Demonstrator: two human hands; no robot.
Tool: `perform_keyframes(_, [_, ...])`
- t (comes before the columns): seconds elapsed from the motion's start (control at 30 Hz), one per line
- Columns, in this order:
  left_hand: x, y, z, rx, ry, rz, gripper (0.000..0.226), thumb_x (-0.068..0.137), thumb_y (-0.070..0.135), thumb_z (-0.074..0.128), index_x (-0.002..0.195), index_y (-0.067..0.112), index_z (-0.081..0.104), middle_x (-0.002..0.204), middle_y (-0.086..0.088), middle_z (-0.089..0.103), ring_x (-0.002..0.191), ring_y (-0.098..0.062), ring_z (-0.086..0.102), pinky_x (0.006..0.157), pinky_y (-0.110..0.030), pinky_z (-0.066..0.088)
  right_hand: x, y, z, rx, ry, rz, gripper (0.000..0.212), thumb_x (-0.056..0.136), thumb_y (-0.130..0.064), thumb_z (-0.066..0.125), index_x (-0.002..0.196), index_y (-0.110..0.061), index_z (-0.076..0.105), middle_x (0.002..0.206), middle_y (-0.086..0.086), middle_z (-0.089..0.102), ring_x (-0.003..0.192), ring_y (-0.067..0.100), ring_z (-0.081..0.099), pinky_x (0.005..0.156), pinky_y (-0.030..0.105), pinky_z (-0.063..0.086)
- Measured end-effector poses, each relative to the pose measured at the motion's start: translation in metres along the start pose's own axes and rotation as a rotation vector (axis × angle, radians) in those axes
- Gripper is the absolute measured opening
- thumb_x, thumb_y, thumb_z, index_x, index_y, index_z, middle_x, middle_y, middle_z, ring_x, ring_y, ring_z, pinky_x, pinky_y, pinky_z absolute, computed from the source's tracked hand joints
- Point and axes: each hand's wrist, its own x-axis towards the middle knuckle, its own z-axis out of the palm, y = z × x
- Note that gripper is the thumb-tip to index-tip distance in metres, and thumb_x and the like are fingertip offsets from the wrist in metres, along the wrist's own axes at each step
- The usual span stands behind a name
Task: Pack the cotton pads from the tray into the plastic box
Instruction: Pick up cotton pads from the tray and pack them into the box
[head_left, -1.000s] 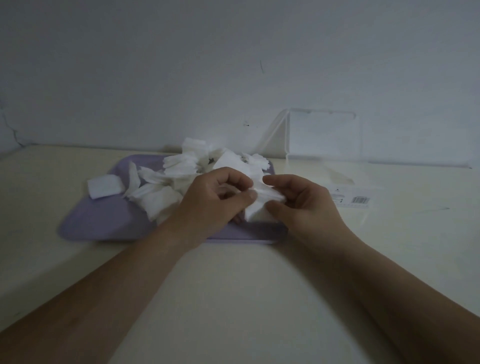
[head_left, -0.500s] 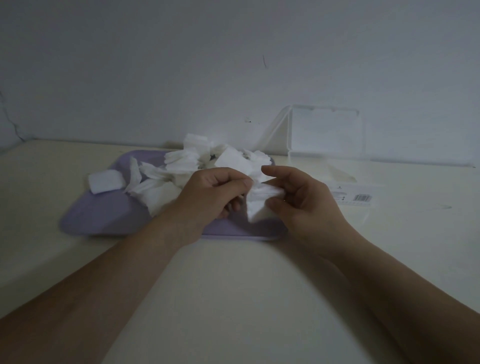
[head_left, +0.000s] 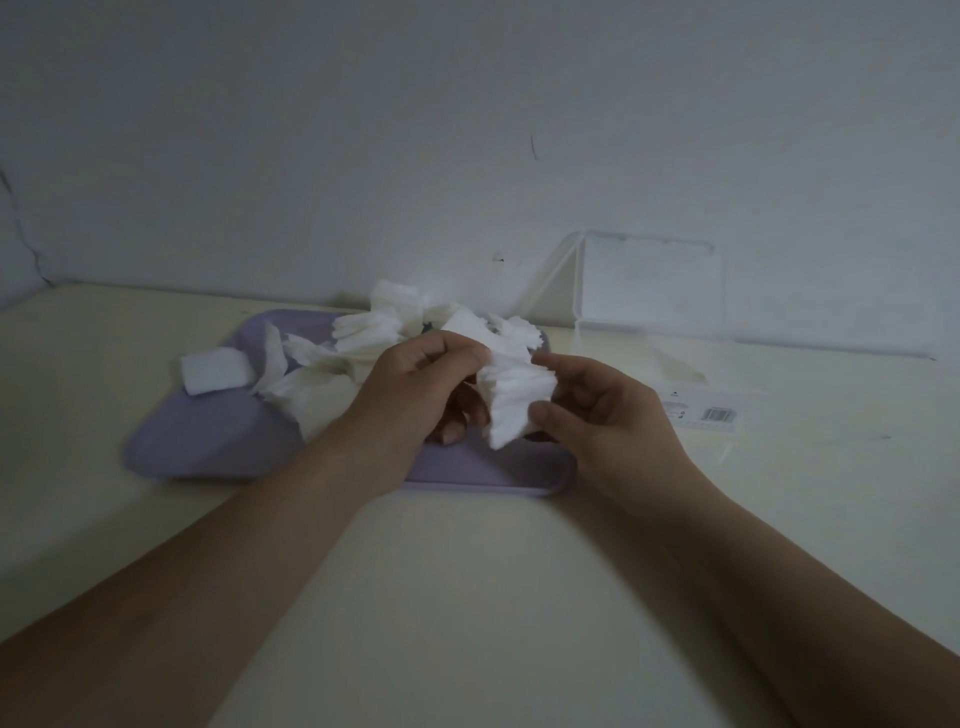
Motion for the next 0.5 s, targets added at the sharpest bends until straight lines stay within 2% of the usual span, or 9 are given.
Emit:
perform_keyframes(0.07, [-0.0006, -0.0014, 0.0030, 0.001, -0.033, 0.002, 0.016, 0.097, 0.016, 0.064, 0.083, 0.016, 0.072, 0.066, -0.009, 0.068, 0.048, -0.019, 0.061, 0.040, -0.025, 0.035, 0.0002, -0.0001, 0.0005, 0.008, 0.013, 0.010, 0.038, 0.093, 0.008, 0.067, 0.126, -0.009, 0.069, 0.106, 0.015, 0.079, 0.103, 0.030, 0.075, 0.088, 0.039, 0.063])
perform_keyframes(0.17, [-0.0022, -0.0011, 0.0075, 0.002, -0.048, -0.013, 0.013, 0.092, 0.025, 0.069, 0.082, 0.023, 0.077, 0.071, -0.008, 0.071, 0.053, -0.020, 0.066, 0.040, -0.024, 0.037, -0.0012, -0.0037, 0.0007, -0.051, 0.046, 0.001, 0.035, 0.095, 0.007, 0.063, 0.126, -0.009, 0.069, 0.104, 0.009, 0.080, 0.097, 0.027, 0.078, 0.083, 0.035, 0.063])
perform_keyframes(0.27, [-0.0039, -0.0006, 0.0058, 0.050, -0.048, -0.043, 0.009, 0.094, 0.019, 0.073, 0.087, 0.018, 0.079, 0.072, -0.009, 0.073, 0.055, -0.016, 0.067, 0.041, -0.023, 0.040, -0.0018, -0.0067, 0.0007, -0.046, 0.049, 0.011, 0.034, 0.096, 0.006, 0.061, 0.125, -0.010, 0.070, 0.108, 0.012, 0.079, 0.102, 0.032, 0.076, 0.093, 0.049, 0.061])
perform_keyframes(0.33, [-0.0060, 0.0001, 0.0049, 0.055, -0.050, -0.057, 0.007, 0.094, 0.018, 0.074, 0.091, 0.014, 0.078, 0.074, -0.008, 0.074, 0.056, -0.014, 0.066, 0.042, -0.024, 0.041, -0.0024, -0.0075, 0.0021, 0.014, 0.026, 0.037, 0.034, 0.095, 0.006, 0.062, 0.124, -0.011, 0.070, 0.112, 0.014, 0.078, 0.108, 0.035, 0.074, 0.097, 0.052, 0.058])
perform_keyframes(0.43, [-0.0068, 0.0036, 0.0056, 0.008, -0.067, -0.060, 0.008, 0.092, 0.022, 0.074, 0.088, 0.019, 0.079, 0.077, -0.008, 0.074, 0.057, -0.018, 0.068, 0.044, -0.026, 0.039, -0.0053, -0.0091, 0.0071, 0.081, -0.054, 0.042, 0.029, 0.094, 0.001, 0.066, 0.120, -0.012, 0.073, 0.115, 0.017, 0.076, 0.109, 0.035, 0.073, 0.094, 0.046, 0.060])
perform_keyframes(0.5, [-0.0054, 0.0067, 0.0046, -0.041, -0.085, -0.084, 0.011, 0.090, 0.026, 0.070, 0.086, 0.020, 0.079, 0.078, -0.011, 0.074, 0.057, -0.023, 0.068, 0.043, -0.025, 0.036, -0.0060, -0.0098, 0.0091, 0.092, -0.041, 0.033, 0.025, 0.095, 0.000, 0.068, 0.117, -0.010, 0.074, 0.112, 0.019, 0.077, 0.102, 0.032, 0.074, 0.091, 0.045, 0.059])
